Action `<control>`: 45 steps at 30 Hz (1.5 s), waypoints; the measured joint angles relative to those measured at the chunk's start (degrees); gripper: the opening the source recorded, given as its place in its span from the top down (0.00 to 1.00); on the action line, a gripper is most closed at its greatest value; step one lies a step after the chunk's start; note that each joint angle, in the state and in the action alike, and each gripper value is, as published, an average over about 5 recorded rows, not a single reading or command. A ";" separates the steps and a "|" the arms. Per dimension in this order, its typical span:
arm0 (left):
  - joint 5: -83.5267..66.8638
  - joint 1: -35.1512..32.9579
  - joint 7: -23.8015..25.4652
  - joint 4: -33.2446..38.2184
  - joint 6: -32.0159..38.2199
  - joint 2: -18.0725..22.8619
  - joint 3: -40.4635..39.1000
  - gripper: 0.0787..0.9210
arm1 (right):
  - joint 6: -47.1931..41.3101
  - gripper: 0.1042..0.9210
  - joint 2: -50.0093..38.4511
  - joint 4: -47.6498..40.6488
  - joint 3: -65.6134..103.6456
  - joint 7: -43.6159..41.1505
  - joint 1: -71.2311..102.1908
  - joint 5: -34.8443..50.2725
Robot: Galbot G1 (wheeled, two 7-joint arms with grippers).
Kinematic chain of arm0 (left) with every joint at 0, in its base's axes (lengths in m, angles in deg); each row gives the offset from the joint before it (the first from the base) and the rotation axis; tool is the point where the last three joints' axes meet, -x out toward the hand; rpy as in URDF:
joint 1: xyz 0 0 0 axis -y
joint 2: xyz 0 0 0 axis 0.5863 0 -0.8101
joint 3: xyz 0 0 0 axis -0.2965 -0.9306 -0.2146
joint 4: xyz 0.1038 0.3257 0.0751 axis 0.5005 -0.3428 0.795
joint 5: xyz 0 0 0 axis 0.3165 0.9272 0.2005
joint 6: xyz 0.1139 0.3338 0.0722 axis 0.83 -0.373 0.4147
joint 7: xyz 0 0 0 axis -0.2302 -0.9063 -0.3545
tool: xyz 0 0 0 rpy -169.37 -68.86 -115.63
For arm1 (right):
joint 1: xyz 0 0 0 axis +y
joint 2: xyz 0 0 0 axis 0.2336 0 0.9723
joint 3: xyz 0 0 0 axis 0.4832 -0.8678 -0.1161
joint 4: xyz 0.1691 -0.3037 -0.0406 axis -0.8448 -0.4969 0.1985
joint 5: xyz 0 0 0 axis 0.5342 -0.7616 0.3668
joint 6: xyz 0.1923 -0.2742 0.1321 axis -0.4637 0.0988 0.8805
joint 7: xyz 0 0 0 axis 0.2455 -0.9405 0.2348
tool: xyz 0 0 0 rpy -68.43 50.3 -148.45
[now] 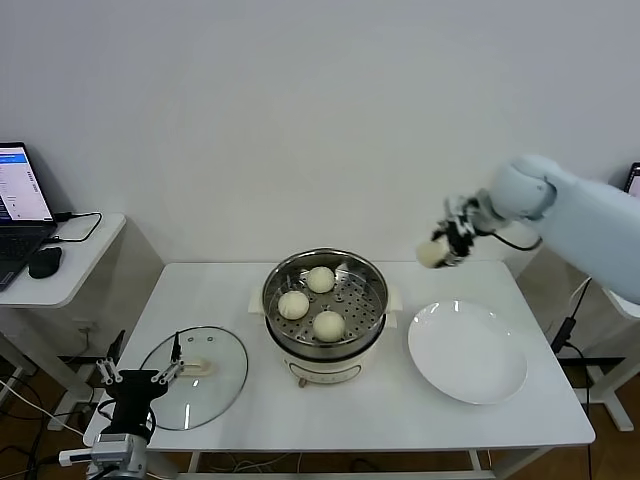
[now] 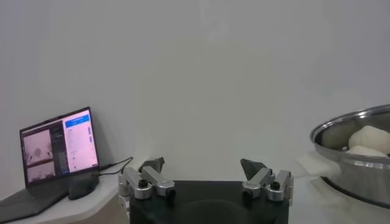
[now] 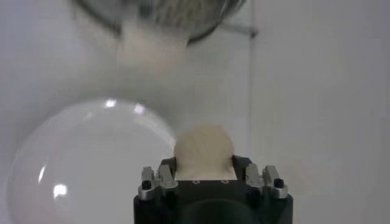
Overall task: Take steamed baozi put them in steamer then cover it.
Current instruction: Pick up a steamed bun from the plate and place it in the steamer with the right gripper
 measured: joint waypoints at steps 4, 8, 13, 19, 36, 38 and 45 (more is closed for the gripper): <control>-0.03 0.08 -0.01 -0.13 0.02 0.26 -0.05 0.12 | -4.28 0.41 3.61 0.81 -2.65 2.84 -2.16 5.66; -0.06 0.09 -0.03 -0.16 0.09 0.39 0.02 0.12 | -7.68 0.41 7.38 0.83 -4.30 5.53 -2.63 9.57; -0.12 0.09 -0.06 -0.12 0.17 0.80 0.15 0.12 | -10.44 0.41 11.45 -0.06 -5.77 8.10 -1.49 12.18; -0.13 0.23 -0.06 -0.52 0.24 1.14 0.27 0.12 | -12.42 0.41 14.01 -1.43 -6.75 9.33 1.07 12.84; -0.25 0.48 -0.09 -0.79 0.32 1.25 0.55 0.12 | -14.55 0.40 16.55 -3.95 -6.74 10.91 7.32 9.94; -0.25 0.50 -0.09 -0.80 0.32 1.29 0.55 0.12 | -14.64 0.38 16.58 -3.96 -6.59 11.03 7.60 9.63; -0.25 0.57 -0.11 -0.92 0.33 1.41 0.53 0.12 | -14.69 0.16 16.10 -3.60 -5.61 10.98 7.69 8.56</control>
